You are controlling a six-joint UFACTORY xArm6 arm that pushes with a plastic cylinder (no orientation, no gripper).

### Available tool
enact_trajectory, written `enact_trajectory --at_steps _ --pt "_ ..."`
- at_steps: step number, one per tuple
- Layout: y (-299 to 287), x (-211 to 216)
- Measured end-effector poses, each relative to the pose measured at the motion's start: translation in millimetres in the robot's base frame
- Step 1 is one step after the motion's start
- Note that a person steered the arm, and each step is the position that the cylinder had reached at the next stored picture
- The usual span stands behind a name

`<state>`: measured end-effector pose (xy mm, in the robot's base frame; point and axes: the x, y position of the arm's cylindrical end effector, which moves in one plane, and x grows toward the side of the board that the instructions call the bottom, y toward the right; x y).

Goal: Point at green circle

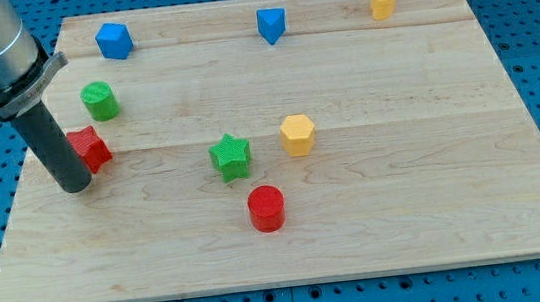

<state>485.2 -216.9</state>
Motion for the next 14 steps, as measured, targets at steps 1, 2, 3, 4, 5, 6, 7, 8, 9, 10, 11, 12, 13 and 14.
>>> enact_trajectory --at_steps 1,2,3,4,5,6,7,8,9,10,11,12,13,14 --pt "0 0" --pt "26 12" --pt "42 15" --pt "42 11" --pt "42 11" --pt "43 28" --pt "43 35" --pt "43 36" --pt "72 73" --pt "115 87" --pt "133 87" --pt "133 86" --pt "133 86" --pt "132 73"
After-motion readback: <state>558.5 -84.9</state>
